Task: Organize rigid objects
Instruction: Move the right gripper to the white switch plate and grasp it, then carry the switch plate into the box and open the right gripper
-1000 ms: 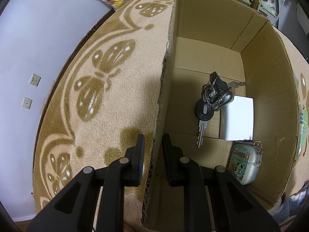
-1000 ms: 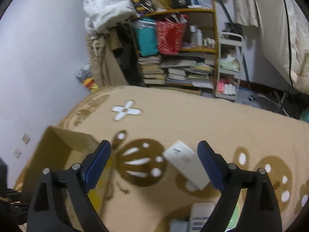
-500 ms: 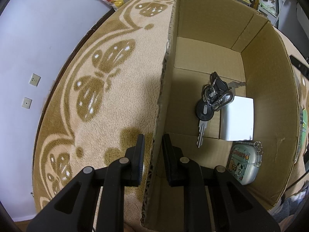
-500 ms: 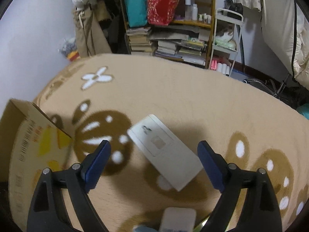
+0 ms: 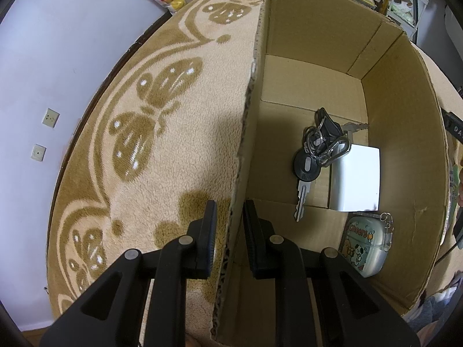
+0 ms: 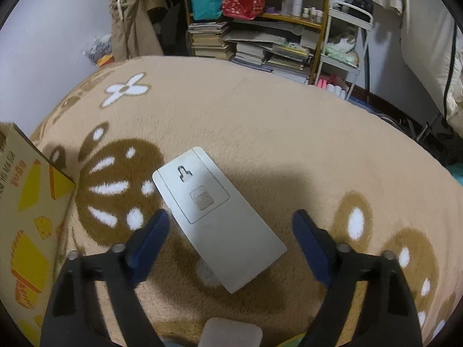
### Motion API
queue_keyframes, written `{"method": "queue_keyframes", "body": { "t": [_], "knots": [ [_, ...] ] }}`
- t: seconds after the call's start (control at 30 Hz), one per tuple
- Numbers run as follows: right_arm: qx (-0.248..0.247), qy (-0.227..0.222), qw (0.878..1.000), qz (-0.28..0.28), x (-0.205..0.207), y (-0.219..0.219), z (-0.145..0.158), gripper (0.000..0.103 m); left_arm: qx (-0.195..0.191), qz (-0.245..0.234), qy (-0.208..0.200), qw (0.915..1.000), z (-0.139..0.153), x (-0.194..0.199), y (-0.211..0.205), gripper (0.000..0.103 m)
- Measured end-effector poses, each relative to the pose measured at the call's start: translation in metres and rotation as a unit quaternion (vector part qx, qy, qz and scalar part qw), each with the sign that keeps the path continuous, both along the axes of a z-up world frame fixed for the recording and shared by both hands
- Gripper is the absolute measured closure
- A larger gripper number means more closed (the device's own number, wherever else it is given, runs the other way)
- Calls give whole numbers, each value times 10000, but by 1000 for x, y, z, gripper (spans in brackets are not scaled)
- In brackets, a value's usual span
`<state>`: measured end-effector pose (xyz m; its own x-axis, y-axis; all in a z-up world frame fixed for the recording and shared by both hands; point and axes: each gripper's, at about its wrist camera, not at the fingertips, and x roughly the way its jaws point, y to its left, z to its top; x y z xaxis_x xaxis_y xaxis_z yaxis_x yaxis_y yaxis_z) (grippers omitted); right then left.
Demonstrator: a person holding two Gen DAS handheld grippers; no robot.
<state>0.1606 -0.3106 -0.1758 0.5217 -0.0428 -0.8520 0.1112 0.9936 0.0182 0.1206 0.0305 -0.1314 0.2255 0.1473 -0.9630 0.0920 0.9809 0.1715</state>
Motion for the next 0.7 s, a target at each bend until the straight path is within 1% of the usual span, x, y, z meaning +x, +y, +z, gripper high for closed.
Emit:
{"method": "queue_keyframes", "body": {
  "t": [0.23,0.3,0.37,0.4,0.47,0.5,0.57,0.7],
  "knots": [
    [25,-23,9999,113,5,1,-5,16,1,-7,3,10000,-1,0,1,85],
    [-20,-33,9997,225,6,4,-7,21,-2,-7,7,10000,-1,0,1,85],
    [14,-69,9995,297,6,5,-7,28,-4,-21,10,10000,-2,-1,1,85],
    [21,-65,9995,304,5,6,-6,30,-8,-21,15,10000,-2,0,1,85],
    [26,-63,9993,364,3,10,-5,39,-23,-13,20,10000,-2,0,2,85],
    [-13,-37,9992,404,2,13,-4,41,-22,-13,21,10000,-2,1,2,85],
    [-71,26,9990,451,0,18,-3,48,-10,-19,24,10000,-2,2,1,85],
    [-182,187,9992,315,-6,24,0,51,-19,-13,29,10000,-3,2,1,85]
  ]
}}
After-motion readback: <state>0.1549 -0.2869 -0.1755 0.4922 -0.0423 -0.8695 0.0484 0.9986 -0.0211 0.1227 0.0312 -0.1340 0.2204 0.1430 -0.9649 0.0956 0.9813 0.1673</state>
